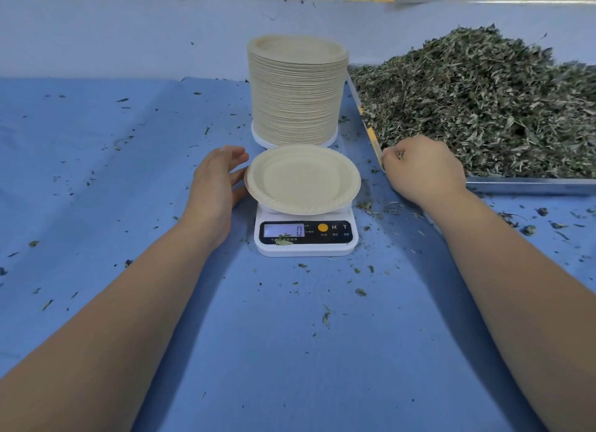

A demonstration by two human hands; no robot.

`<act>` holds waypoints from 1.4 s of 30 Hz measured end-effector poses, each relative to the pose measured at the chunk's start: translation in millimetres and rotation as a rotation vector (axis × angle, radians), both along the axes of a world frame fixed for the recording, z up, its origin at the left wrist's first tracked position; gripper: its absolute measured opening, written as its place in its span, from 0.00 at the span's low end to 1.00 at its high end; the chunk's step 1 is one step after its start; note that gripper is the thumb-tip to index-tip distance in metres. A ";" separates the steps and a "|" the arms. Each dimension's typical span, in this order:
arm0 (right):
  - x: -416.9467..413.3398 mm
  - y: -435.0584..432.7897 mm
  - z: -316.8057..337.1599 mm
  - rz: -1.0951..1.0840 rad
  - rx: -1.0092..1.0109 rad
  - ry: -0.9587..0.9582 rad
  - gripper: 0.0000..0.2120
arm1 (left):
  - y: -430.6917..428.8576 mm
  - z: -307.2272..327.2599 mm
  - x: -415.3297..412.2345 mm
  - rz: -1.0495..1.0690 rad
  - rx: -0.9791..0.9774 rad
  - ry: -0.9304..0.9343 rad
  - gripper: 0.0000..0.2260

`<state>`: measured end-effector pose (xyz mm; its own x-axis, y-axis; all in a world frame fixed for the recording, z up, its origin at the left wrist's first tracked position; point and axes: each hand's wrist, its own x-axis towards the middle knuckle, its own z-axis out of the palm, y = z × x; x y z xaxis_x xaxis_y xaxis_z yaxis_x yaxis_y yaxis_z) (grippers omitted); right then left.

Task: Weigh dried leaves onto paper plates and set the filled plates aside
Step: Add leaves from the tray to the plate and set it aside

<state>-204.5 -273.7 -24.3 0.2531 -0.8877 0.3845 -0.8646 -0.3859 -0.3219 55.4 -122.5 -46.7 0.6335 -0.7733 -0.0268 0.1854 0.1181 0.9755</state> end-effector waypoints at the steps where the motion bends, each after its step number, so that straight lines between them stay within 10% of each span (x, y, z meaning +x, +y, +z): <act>1: 0.4 -0.1 -0.3 0.000 0.006 0.007 0.21 | -0.4 -0.1 0.0 -0.002 0.005 -0.003 0.19; 42: 34.3 -6.3 60.0 0.149 -0.055 -0.093 0.23 | -3.1 -2.4 -2.5 0.005 0.005 -0.063 0.14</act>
